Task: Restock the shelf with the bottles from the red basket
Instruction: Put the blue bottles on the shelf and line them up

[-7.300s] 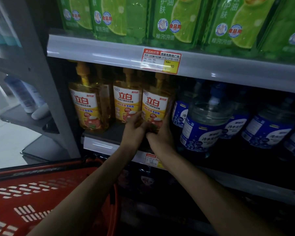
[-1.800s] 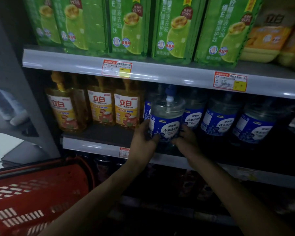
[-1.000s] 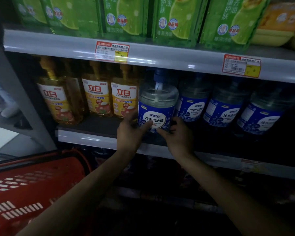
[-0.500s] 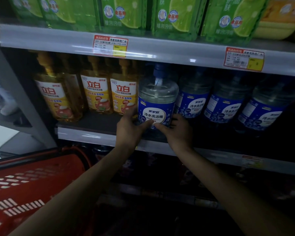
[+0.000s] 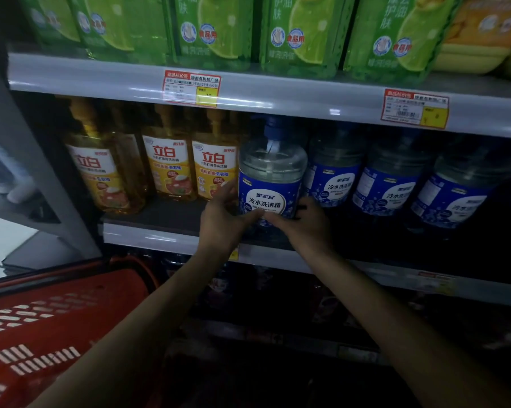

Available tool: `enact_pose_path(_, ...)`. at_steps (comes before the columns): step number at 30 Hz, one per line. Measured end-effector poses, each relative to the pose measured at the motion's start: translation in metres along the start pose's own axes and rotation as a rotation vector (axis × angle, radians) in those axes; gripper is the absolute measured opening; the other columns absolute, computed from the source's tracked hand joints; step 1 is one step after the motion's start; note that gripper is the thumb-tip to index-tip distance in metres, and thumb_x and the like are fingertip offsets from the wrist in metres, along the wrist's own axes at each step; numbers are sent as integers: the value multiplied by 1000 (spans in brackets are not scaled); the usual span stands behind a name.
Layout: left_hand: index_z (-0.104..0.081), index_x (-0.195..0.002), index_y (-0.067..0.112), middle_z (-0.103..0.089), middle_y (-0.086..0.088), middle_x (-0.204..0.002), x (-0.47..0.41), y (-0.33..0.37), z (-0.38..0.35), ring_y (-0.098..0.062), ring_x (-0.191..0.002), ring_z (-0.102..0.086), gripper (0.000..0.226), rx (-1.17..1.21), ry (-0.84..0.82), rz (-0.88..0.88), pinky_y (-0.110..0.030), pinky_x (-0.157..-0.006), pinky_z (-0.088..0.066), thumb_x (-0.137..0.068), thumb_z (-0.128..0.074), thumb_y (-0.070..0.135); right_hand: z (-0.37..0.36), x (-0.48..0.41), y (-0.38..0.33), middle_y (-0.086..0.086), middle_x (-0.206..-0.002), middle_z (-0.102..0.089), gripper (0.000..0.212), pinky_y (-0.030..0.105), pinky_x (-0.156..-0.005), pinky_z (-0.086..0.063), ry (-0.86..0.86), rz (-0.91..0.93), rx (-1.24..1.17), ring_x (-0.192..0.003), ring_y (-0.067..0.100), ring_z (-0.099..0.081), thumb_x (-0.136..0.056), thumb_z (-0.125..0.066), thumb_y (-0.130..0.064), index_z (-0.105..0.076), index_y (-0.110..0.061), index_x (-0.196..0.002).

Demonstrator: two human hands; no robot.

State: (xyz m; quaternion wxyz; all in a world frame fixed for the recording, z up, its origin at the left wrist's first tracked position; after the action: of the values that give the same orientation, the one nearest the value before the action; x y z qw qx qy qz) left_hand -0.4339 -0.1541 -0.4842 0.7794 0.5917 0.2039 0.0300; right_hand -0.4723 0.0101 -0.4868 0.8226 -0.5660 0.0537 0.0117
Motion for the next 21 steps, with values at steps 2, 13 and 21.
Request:
enact_pose_path(2,-57,-142,28,-68,21,-116,-1,0,0,16,-101,-63,67,35,-4,-1,-4,-73,-52,-82,-87,18,0,2,-1,-2,-114,-72,65,44,-88,-60,-10,11,-38,-98,15,-71,-68,-92,-39,-58,-20,-120)
enact_pose_path(13,-56,-145,26,-70,11,-124,-1,-2,1,1,-112,-66,67,55,-27,-15,-14,-79,-57,-84,-85,21,-1,3,-2,-2,-118,-72,66,45,-89,-60,12,59,-2,-102,16,-71,-72,-90,-38,-56,-21,-125)
enact_pose_path(21,-58,-136,33,-70,18,-119,3,2,-1,9,-107,-66,56,23,-49,-25,-22,-88,-57,-88,-81,20,3,12,-1,-3,-113,-74,58,43,-84,-61,45,89,-5,-97,13,-71,-69,-90,-44,-56,-26,-113)
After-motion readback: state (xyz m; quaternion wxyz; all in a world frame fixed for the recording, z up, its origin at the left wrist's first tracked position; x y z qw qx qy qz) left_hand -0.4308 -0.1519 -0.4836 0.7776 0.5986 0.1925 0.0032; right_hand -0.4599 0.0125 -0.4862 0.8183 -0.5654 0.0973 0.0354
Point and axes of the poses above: each hand's wrist, its own x-axis away from the middle knuckle, its own z-axis out of the back of the hand, y = z × x, the point moved 1 cm from there along -x, towards the middle knuckle
